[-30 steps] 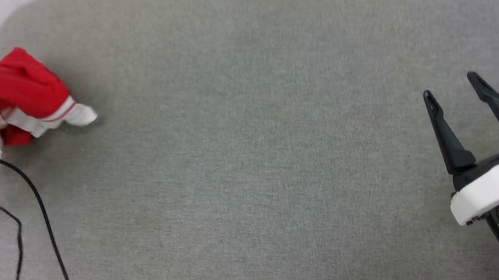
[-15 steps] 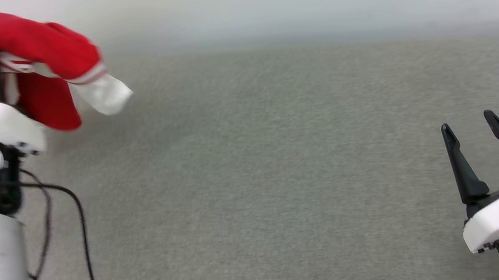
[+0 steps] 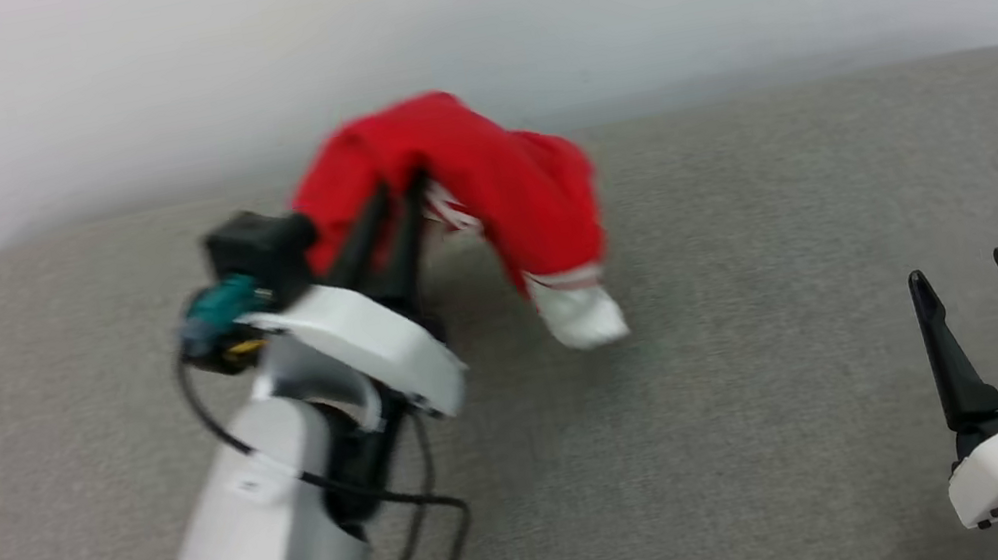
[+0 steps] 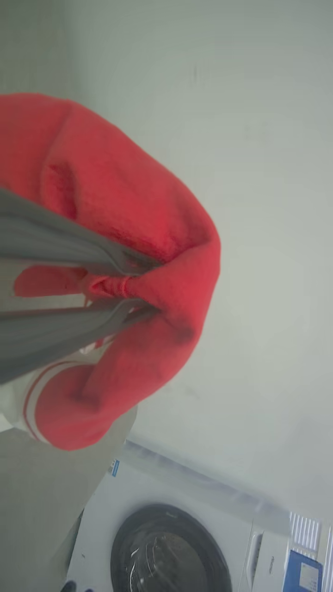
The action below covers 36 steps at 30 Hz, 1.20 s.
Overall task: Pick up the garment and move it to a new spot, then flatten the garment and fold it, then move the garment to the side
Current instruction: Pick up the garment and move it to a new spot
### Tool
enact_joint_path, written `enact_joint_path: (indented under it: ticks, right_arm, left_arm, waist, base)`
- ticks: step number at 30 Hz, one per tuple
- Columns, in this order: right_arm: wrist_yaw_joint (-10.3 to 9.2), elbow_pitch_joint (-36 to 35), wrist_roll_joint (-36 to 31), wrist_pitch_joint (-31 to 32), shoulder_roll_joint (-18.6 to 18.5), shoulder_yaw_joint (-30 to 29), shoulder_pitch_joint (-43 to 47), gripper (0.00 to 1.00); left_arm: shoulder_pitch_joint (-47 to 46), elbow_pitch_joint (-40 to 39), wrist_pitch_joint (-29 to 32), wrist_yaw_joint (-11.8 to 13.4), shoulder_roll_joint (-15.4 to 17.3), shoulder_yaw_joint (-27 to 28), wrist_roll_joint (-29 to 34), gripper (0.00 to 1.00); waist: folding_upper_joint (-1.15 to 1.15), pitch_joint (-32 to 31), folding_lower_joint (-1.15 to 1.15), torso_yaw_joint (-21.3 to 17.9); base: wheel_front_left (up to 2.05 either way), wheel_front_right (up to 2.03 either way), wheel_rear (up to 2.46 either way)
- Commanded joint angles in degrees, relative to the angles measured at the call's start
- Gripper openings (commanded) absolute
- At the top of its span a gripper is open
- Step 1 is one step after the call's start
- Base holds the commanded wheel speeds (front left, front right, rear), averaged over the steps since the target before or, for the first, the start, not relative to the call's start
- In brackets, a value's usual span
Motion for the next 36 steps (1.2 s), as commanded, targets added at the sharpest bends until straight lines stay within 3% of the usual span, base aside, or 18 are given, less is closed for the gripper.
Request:
enact_joint_path:
  ticks: [1,10,19,20,21,22,28,36]
  right_arm:
    - [-0.06,-0.3,0.3,0.0,0.1,0.1,0.2,1.0]
    - [-0.06,0.1,1.7,-1.3,0.1,0.8,-1.5,1.0]
    - [-0.05,1.4,1.5,-2.3,0.1,0.0,-2.4,1.0]
    - [-0.06,1.6,1.4,-2.4,0.1,-0.1,-2.5,1.0]
    - [-0.06,1.8,1.3,-2.4,0.1,-0.2,-2.4,1.0]
    - [-0.06,1.9,1.3,-2.4,0.1,-0.2,-2.3,1.0]
    - [-0.05,2.4,0.7,-1.7,0.1,0.3,-0.7,1.0]
    - [-0.06,1.7,0.4,-0.1,0.1,0.5,2.0,1.0]
  left_arm:
    - [1.0,-0.7,0.3,-0.1,-0.6,-1.2,-0.4,0.0]
    - [7.2,2.2,2.6,-0.1,-3.6,-18.6,-4.9,0.0]
    - [10.5,8.1,1.9,-0.1,-2.7,-29.8,-7.4,0.0]
    - [10.4,8.3,1.4,-0.1,-2.7,-30.2,-7.8,0.31]
    - [10.2,8.6,0.7,-0.1,-2.6,-30.5,-7.6,0.87]
    - [9.8,8.6,-0.3,-0.1,-2.5,-30.6,-7.4,1.0]
    - [9.5,6.2,-7.7,1.2,-1.7,-29.8,-5.2,1.0]
    - [13.3,-0.2,-11.4,7.7,0.3,-22.6,-3.7,1.0]
  waist:
    - [0.0,0.9,0.01,-2.2]
    - [0.0,5.2,0.01,-6.5]
    - [0.0,7.6,0.01,-6.3]
    - [0.0,7.5,0.01,-6.0]
    - [0.0,7.2,0.01,-5.7]
    - [0.0,6.9,0.01,-5.4]
    - [0.0,3.2,0.01,-3.3]
    - [0.0,-1.3,0.01,-0.5]
  base:
    - [0.0,0.0,0.0]
    - [0.0,0.0,0.0]
    - [0.0,0.0,0.0]
    - [0.0,0.0,0.0]
    - [0.0,0.0,0.0]
    - [0.0,0.0,0.0]
    - [0.0,0.0,0.0]
    - [0.0,0.0,0.0]
